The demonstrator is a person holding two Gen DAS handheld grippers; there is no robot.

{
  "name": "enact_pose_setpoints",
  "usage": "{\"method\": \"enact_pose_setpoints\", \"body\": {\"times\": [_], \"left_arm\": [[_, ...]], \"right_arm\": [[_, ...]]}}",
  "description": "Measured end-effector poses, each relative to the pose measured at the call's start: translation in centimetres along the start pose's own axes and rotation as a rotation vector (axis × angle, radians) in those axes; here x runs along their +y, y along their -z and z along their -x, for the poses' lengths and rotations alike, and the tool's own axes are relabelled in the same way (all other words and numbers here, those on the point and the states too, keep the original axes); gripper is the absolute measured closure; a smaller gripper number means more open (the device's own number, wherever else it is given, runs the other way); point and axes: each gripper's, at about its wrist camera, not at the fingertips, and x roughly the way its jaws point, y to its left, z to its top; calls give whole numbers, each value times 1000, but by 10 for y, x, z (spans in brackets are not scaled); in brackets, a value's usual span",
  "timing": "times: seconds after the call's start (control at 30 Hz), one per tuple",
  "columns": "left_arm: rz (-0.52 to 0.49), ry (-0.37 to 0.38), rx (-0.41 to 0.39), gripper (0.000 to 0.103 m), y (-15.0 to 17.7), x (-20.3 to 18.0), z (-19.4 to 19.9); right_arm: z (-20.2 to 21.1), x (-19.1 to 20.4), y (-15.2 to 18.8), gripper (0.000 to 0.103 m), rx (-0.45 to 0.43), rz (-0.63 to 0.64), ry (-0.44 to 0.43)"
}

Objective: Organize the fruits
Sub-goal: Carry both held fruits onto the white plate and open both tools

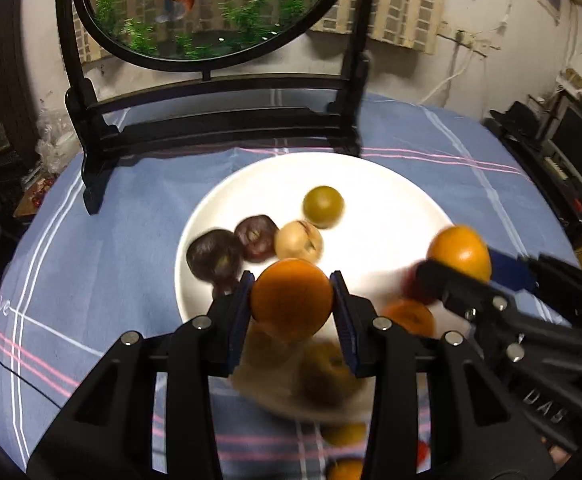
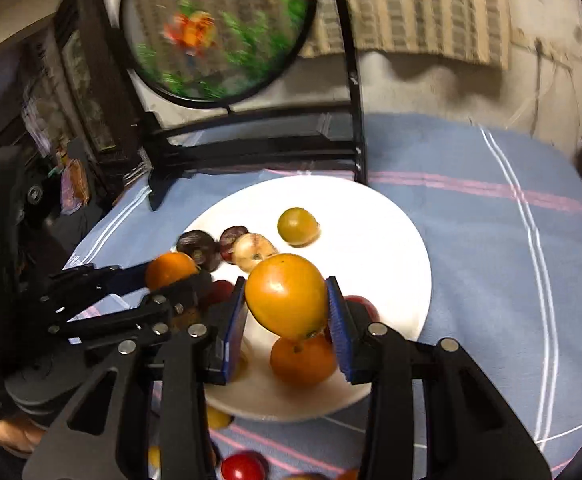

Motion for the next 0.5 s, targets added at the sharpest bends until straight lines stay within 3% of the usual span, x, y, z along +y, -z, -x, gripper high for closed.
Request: {"method": "enact_pose_setpoints", "body": {"times": [0.23, 0.27, 0.3, 0.37, 0.5], "left_arm": [[32, -2, 11, 63, -2, -1, -22], [40, -4, 4, 56, -1, 0, -21], [67, -28, -15, 40, 0, 4, -18], [98, -34, -65, 28, 1, 11, -7], [73, -16, -107, 21, 6, 13, 15]], "right_arm": [[-27, -19, 1, 60, 83, -105, -11], [-25, -22, 1, 57, 75, -123, -22], [-23, -23, 0, 53, 70, -135, -24], [-14, -30, 1, 37, 48, -171, -27], [15, -36, 9, 37, -26, -183, -35]]}}
